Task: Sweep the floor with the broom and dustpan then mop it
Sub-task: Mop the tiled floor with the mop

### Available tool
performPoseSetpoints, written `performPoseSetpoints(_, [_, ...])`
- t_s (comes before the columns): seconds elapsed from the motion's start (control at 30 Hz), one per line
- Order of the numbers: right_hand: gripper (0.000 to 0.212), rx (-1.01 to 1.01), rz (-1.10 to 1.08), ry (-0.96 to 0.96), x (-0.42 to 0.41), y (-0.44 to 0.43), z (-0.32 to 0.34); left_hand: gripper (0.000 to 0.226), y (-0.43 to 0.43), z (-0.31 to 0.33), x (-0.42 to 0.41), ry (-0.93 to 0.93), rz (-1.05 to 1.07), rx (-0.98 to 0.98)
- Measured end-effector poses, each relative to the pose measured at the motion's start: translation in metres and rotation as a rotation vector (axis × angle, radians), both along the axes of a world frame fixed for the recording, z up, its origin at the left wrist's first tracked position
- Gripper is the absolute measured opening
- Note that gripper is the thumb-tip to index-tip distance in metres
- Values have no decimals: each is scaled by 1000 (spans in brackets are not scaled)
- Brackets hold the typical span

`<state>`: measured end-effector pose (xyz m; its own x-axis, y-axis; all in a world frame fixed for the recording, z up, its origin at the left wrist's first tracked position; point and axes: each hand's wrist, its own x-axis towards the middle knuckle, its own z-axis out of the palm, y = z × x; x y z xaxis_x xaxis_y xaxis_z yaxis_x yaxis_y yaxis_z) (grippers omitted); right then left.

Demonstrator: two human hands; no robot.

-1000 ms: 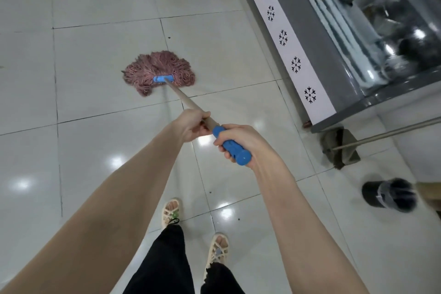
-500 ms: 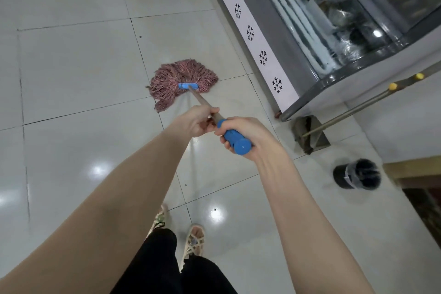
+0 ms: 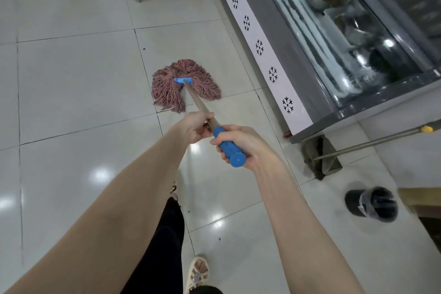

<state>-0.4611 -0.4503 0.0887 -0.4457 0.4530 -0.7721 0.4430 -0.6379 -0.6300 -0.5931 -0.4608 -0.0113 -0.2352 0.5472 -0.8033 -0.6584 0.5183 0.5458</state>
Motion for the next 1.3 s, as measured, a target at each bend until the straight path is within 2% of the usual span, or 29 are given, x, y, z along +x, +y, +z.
performPoseSetpoints(0.4, [33, -73, 4, 65, -231, 145, -14, 15, 142, -9, -236, 21, 27, -19])
performPoseSetpoints(0.67, [49, -100, 9, 70, -313, 225, -29, 9, 216, -15, -321, -35, 57, 21])
performPoseSetpoints(1.17, [26, -177, 56, 106, -461, 429, -34, 17, 405, -9, -471, 0, 99, -36])
performPoseSetpoints(1.3, [23, -167, 77, 84, -481, 449, -33, 14, 426, -11, -489, 6, 109, -55])
